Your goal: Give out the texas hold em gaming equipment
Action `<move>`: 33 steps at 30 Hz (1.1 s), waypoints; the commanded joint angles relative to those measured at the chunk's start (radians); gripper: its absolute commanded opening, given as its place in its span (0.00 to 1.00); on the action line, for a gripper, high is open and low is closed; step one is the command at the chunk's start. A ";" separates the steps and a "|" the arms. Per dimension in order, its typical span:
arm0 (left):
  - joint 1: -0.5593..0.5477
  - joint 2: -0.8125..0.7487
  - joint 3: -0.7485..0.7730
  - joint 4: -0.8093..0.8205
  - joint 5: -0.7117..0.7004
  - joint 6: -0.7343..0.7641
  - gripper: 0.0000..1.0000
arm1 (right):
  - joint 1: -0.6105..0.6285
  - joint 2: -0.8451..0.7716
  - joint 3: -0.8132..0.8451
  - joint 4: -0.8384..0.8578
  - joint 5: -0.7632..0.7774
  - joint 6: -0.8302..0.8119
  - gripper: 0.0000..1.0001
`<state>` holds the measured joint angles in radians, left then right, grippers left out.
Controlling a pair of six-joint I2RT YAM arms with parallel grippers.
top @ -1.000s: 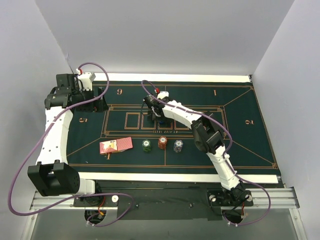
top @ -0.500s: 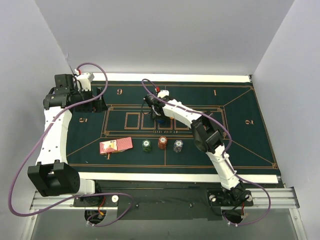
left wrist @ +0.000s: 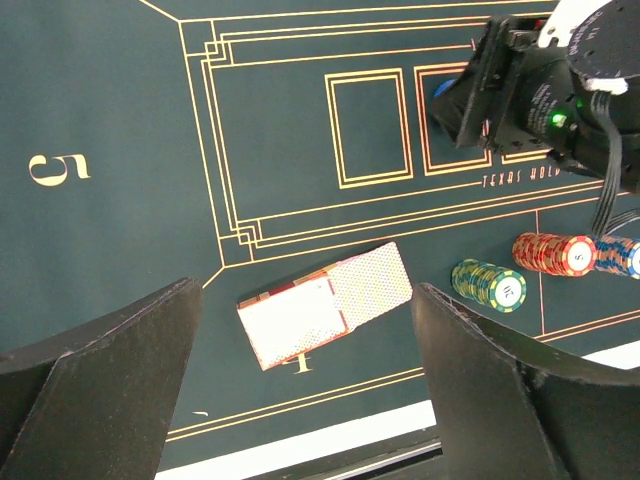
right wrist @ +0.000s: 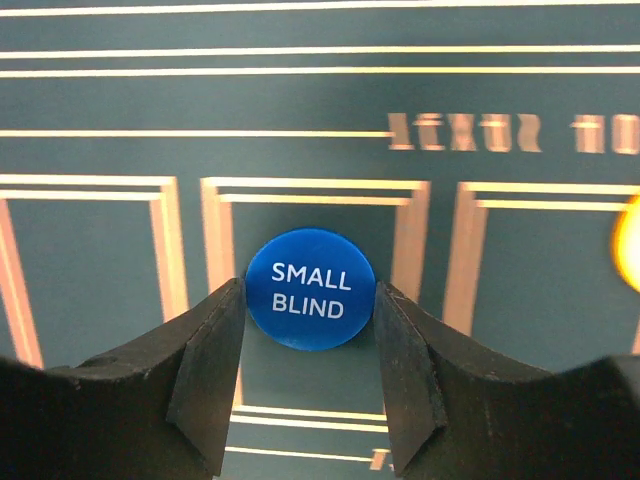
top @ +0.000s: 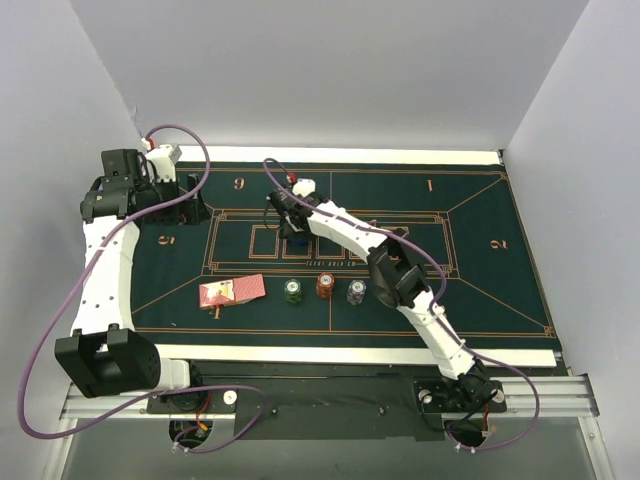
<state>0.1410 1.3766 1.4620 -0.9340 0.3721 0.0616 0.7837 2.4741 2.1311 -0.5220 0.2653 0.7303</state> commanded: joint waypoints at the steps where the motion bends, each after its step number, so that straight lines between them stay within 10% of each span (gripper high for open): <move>1: 0.015 -0.028 0.011 0.011 0.018 0.010 0.97 | 0.093 0.094 0.107 0.039 -0.201 0.021 0.41; 9: 0.029 -0.019 -0.002 0.008 0.010 0.021 0.97 | 0.137 0.143 0.190 0.212 -0.363 0.037 0.42; 16: 0.032 -0.016 -0.012 0.014 0.011 0.020 0.97 | 0.114 0.070 0.121 0.218 -0.394 -0.014 0.76; 33: 0.043 0.002 -0.037 0.037 0.090 -0.005 0.97 | -0.089 -0.441 -0.413 0.056 -0.153 -0.180 0.65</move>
<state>0.1787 1.3758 1.4475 -0.9314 0.3996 0.0631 0.6907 2.1231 1.8412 -0.3668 -0.0151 0.5922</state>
